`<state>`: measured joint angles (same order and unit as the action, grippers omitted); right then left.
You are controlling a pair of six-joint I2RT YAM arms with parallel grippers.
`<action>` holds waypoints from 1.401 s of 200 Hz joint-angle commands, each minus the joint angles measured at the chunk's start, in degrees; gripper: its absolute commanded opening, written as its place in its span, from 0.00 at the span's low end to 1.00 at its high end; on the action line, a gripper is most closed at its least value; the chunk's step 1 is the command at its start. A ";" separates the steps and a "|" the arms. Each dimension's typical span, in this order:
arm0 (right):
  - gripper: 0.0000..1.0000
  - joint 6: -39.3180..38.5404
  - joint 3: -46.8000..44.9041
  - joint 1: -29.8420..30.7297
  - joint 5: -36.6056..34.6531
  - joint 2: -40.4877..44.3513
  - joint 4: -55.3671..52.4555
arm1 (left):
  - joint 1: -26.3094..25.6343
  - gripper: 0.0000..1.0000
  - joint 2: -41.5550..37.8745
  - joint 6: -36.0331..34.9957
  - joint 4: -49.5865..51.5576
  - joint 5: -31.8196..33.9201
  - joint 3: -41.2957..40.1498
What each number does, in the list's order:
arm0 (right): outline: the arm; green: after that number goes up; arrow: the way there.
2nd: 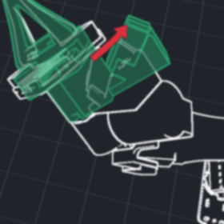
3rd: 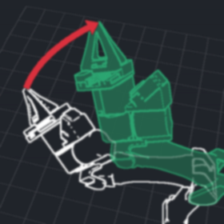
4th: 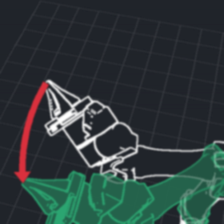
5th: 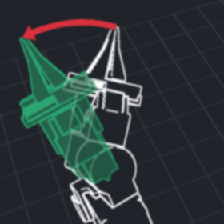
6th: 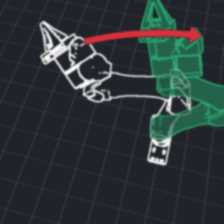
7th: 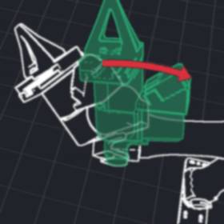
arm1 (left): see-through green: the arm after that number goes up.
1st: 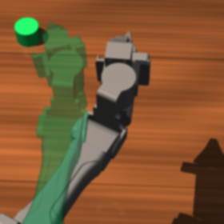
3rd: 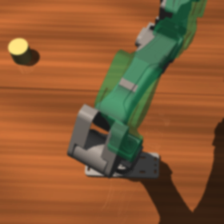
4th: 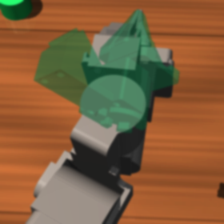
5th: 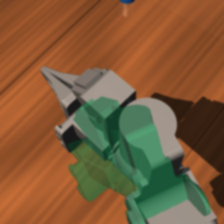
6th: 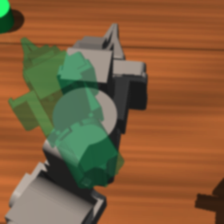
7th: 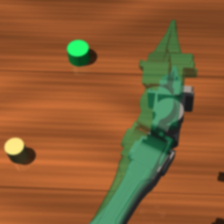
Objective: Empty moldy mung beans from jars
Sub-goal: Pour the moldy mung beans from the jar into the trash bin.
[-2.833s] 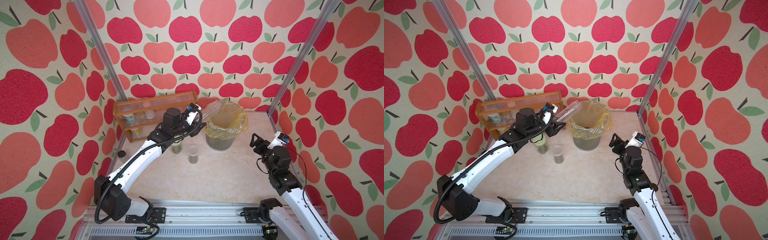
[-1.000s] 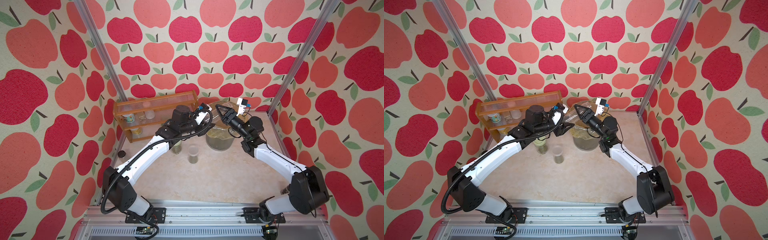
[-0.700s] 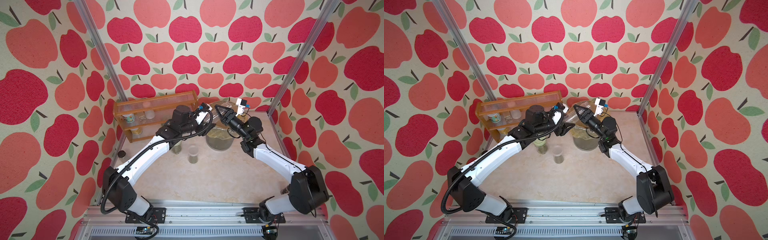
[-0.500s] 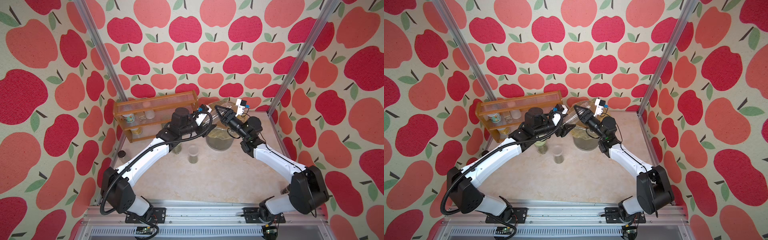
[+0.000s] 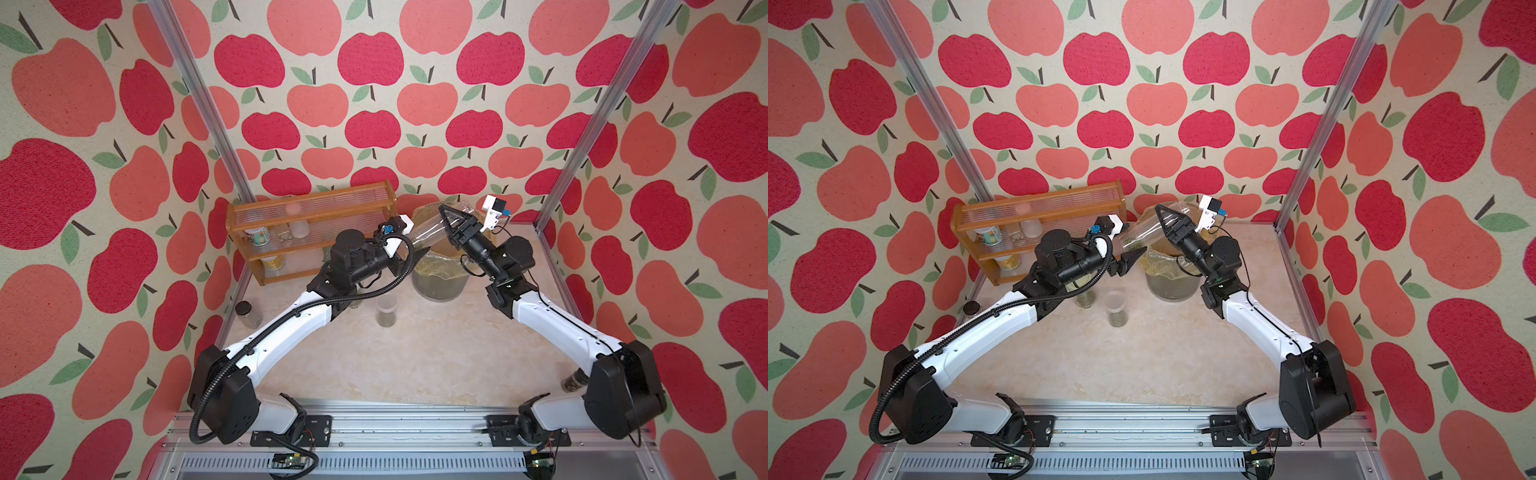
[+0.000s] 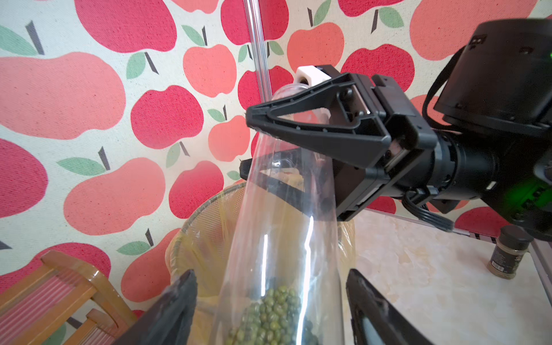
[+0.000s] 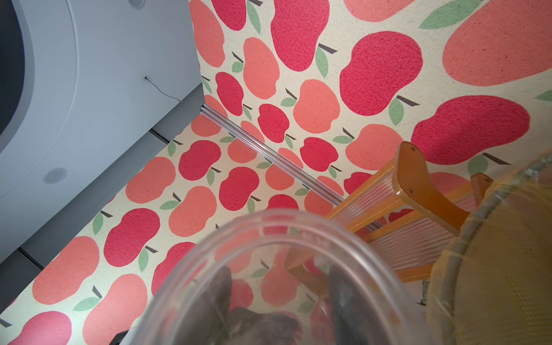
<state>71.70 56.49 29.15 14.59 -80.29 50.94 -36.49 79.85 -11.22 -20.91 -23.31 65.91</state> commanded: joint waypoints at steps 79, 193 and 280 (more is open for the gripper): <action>0.50 4.68 -1.23 0.29 -1.75 -1.09 9.33 | 1.02 0.78 0.86 4.41 -13.14 -2.15 -3.06; 0.50 3.84 -1.20 0.65 -2.41 -0.74 10.20 | 1.83 0.75 5.05 8.66 -17.92 -6.37 -1.70; 0.50 6.69 -0.25 0.78 -1.45 -4.55 11.90 | 1.79 0.70 6.76 8.90 -17.99 -6.86 0.52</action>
<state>77.03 55.20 29.56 12.73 -83.85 60.01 -35.00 86.37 -2.79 -36.71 -29.08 63.88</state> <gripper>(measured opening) 0.544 0.696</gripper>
